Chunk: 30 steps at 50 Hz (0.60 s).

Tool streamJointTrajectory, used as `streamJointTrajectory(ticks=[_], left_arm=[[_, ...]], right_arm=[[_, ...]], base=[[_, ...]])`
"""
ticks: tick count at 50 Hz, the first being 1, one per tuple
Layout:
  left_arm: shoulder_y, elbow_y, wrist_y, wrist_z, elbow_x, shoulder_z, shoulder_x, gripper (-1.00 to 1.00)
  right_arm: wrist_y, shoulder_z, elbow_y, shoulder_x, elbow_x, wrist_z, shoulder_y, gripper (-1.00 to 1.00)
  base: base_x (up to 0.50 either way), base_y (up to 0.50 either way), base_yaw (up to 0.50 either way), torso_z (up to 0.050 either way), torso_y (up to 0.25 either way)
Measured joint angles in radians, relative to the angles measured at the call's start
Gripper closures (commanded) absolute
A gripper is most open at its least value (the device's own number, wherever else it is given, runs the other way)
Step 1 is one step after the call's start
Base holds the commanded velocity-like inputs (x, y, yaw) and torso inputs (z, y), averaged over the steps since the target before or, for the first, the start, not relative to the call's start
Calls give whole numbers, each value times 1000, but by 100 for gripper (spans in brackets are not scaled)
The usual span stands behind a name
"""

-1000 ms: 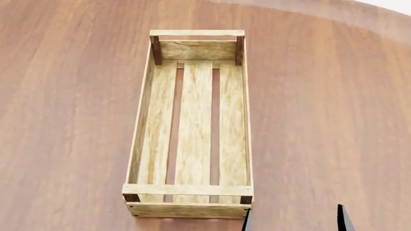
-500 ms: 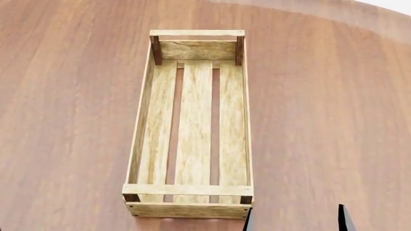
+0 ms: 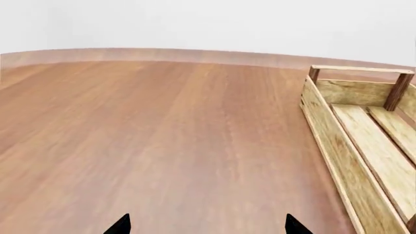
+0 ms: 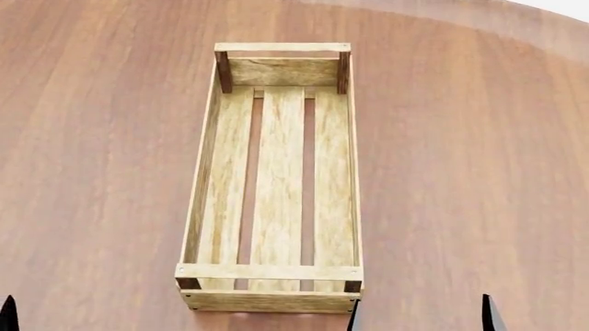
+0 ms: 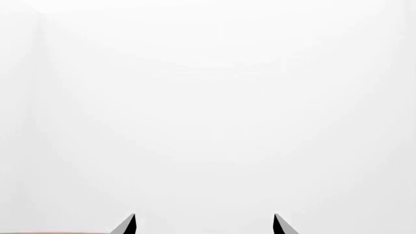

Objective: Stack the right bowl on the left bowl and place them in the tray.

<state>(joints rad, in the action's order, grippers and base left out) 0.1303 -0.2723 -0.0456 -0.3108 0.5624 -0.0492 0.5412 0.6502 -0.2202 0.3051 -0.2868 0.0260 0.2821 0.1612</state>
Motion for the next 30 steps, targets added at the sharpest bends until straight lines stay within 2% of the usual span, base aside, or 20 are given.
streamJointTrajectory(ticks=[30], left_arm=[[-42, 115, -77, 75, 99, -30, 5, -100]], right_arm=[[3, -9, -12, -10, 1, 14, -4, -100]], base=[[0, 0, 0, 0, 0]])
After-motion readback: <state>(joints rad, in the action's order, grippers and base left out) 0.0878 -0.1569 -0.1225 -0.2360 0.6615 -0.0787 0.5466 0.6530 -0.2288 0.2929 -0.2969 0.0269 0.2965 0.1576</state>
